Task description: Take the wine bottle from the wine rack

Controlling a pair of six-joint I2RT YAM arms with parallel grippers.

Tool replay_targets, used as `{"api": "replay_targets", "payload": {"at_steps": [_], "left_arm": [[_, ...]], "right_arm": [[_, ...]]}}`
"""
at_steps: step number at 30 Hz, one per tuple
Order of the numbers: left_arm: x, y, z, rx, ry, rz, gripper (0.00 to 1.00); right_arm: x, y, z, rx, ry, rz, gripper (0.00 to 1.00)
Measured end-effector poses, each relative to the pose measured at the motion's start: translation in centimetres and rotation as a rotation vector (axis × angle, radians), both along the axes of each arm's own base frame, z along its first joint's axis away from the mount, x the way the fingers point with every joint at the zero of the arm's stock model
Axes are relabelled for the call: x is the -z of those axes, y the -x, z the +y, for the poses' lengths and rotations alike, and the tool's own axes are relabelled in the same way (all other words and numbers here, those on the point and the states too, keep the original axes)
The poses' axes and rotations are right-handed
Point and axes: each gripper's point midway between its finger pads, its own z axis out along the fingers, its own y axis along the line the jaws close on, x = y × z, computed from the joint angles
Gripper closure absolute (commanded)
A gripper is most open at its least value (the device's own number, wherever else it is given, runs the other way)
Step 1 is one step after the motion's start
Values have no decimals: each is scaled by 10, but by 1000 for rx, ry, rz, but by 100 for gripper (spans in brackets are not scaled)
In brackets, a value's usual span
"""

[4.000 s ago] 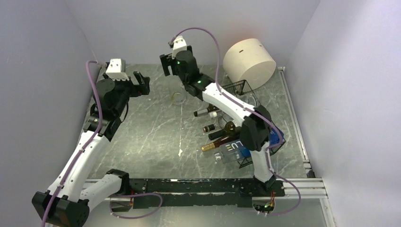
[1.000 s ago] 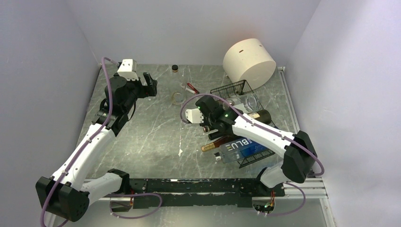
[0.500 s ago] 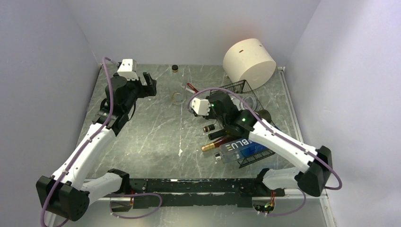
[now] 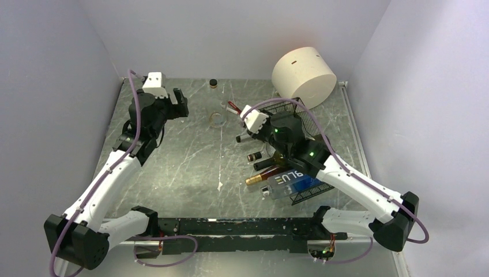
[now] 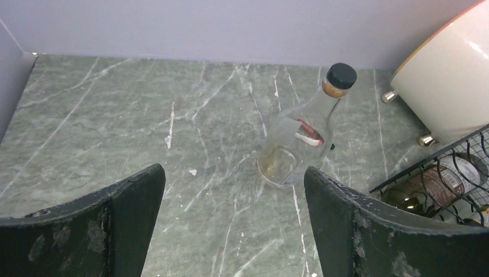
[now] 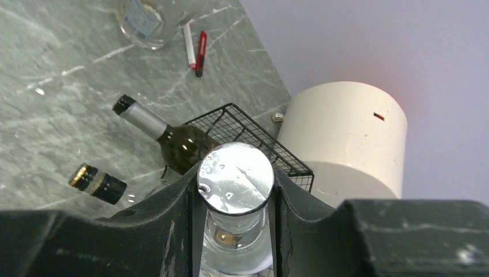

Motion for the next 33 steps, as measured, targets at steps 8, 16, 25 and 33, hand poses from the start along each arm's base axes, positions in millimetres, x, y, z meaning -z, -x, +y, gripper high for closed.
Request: {"api": "replay_targets", "payload": {"at_steps": [8, 16, 25, 33], "left_arm": [[-12, 4, 7, -27, -2, -35, 6], [-14, 5, 8, -30, -3, -42, 6], [-17, 6, 9, -30, -2, -50, 6], [-21, 8, 15, -64, -3, -60, 6]], "right_arm": [[-19, 4, 14, -26, -134, 22, 100], [-42, 5, 24, -44, -223, 25, 100], [-66, 6, 54, -127, -344, 59, 100], [-61, 18, 123, -280, -505, 227, 100]]}}
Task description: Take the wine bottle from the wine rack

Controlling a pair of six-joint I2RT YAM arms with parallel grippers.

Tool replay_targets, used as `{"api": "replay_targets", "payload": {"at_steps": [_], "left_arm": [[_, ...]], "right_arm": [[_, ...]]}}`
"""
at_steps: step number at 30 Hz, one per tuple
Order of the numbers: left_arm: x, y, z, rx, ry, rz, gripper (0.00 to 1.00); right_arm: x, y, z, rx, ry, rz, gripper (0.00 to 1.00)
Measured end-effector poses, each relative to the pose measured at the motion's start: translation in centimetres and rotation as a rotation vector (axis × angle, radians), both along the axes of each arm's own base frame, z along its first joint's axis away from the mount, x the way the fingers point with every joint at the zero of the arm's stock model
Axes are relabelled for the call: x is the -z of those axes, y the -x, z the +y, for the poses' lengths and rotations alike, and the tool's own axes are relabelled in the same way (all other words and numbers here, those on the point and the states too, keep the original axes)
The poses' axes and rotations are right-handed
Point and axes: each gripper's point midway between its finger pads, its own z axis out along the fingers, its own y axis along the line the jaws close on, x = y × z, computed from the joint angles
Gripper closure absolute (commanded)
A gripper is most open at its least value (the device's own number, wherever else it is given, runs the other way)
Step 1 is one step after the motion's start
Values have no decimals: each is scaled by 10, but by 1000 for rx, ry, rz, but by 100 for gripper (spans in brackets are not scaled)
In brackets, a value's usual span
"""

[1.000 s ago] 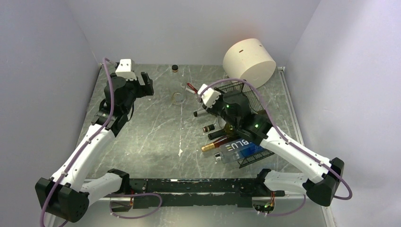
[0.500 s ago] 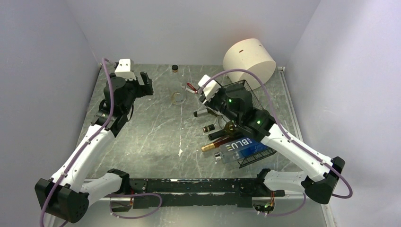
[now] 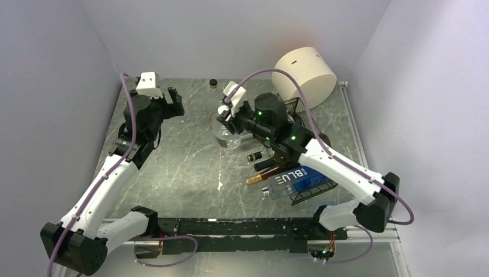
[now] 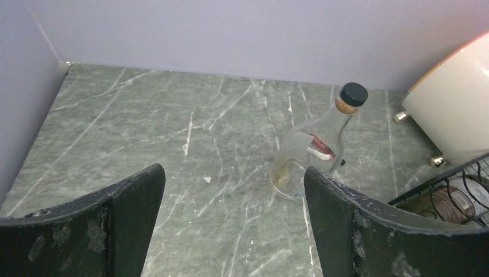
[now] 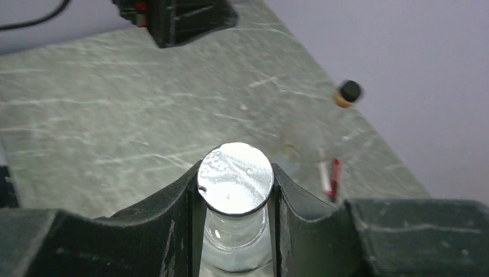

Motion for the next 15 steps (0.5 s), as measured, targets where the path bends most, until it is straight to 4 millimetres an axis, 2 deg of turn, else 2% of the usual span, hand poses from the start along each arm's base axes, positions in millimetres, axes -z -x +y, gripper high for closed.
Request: {"api": "replay_targets", "payload": {"at_steps": [3, 7, 10, 15], "left_arm": [[-9, 5, 11, -49, 4, -25, 6], [-35, 22, 32, -135, 35, -106, 6], [-51, 38, 51, -199, 61, -173, 6], [-67, 58, 71, -274, 96, -252, 6]], "right_arm": [[10, 6, 27, -56, -56, 59, 100], [28, 7, 63, -98, -128, 136, 100], [51, -4, 88, -91, -163, 196, 100], [100, -38, 126, -15, -144, 274, 100]]}}
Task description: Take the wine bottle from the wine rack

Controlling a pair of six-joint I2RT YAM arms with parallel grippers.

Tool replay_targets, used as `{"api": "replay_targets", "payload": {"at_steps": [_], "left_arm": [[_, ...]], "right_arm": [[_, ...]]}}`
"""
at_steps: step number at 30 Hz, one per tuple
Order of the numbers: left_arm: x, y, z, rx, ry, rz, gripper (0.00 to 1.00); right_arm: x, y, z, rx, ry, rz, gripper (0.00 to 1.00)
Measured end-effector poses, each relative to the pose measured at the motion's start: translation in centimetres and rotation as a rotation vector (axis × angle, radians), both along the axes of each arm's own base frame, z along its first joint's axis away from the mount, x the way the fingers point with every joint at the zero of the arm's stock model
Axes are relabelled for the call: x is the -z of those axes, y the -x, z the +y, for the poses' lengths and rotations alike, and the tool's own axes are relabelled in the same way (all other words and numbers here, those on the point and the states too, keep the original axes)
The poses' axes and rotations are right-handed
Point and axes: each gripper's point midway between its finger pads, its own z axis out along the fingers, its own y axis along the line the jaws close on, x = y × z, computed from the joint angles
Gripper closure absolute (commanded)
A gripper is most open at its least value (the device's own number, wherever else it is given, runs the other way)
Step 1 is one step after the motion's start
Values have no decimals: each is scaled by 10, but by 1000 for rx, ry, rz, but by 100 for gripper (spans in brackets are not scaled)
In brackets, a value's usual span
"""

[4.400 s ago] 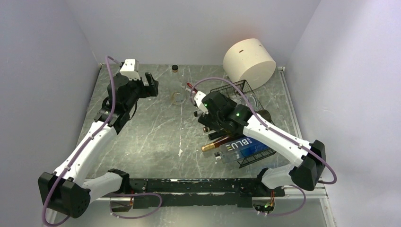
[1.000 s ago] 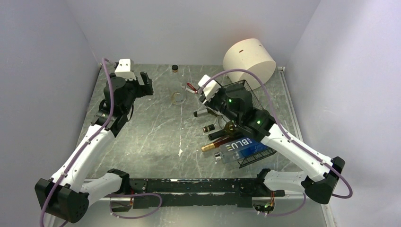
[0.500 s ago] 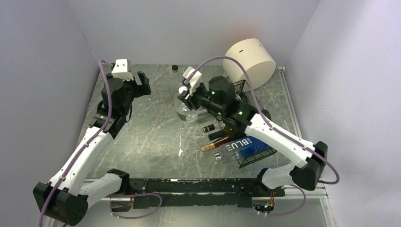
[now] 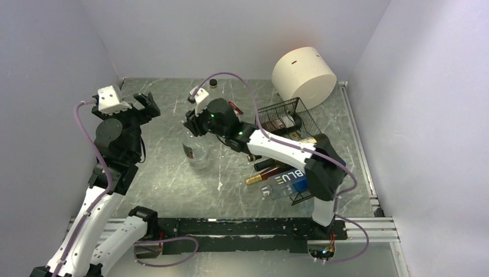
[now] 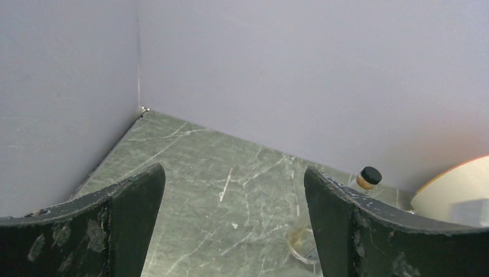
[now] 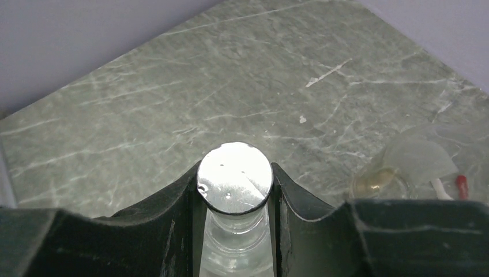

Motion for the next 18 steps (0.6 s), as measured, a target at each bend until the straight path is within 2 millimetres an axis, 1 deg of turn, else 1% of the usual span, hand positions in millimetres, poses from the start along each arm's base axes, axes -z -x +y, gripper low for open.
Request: {"api": "replay_targets", "payload": {"at_steps": [2, 4, 10, 14, 16, 18], "left_arm": [[-3, 2, 2, -9, 6, -12, 6], [-2, 1, 2, -10, 8, -8, 6], [9, -7, -3, -1, 6, 28, 6], [10, -8, -5, 12, 12, 30, 6], [9, -7, -6, 19, 15, 26, 6], [8, -7, -7, 26, 19, 23, 6]], "right_arm": [[11, -14, 11, 36, 6, 9, 100], [17, -25, 21, 65, 6, 12, 100], [15, -64, 43, 189, -18, -31, 100], [12, -94, 57, 280, -16, -68, 100], [13, -104, 61, 319, -9, -81, 100], [20, -113, 60, 358, 10, -90, 100]]}}
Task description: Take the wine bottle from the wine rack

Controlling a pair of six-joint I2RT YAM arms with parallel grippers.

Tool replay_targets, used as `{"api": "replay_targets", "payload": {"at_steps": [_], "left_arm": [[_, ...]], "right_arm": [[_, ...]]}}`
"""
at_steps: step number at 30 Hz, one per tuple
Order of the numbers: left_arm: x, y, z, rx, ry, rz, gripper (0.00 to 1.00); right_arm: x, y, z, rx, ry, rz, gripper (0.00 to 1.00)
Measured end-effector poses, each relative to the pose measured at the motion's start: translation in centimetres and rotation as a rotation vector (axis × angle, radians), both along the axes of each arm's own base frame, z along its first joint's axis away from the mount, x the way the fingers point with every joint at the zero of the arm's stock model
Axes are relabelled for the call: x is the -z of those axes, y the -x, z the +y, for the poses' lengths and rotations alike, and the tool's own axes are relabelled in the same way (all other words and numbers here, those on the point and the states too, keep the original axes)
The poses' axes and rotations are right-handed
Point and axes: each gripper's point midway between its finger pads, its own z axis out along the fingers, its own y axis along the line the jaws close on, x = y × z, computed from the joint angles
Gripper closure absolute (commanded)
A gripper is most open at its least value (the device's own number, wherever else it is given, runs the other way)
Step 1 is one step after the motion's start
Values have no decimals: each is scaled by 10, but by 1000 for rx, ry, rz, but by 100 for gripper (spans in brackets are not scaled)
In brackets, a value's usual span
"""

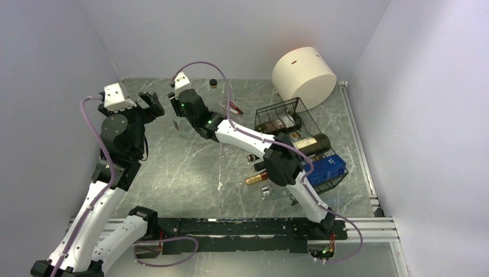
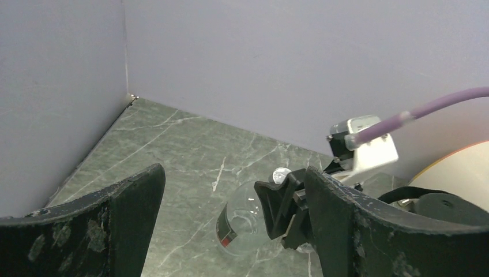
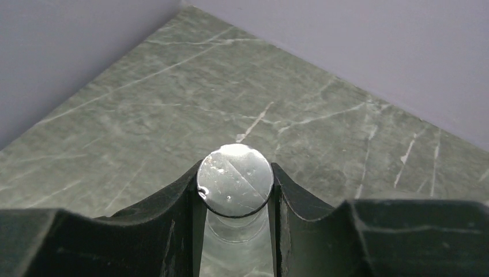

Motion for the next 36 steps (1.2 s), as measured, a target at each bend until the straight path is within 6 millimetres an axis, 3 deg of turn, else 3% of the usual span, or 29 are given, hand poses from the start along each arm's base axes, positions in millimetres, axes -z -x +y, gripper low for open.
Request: {"api": "replay_targets", "payload": {"at_steps": [3, 11, 24, 31, 36], "left_arm": [[0, 0, -1, 4, 1, 1, 6], [0, 0, -2, 9, 1, 1, 6], [5, -4, -3, 11, -4, 15, 6], [5, -5, -3, 10, -4, 17, 6], [6, -5, -4, 11, -5, 19, 6]], "right_arm": [[9, -11, -4, 58, 21, -12, 100], [11, -34, -16, 157, 42, -25, 100], [11, -54, -34, 221, 38, -41, 99], [11, -56, -33, 224, 34, -52, 70], [11, -56, -33, 219, 38, -54, 61]]}}
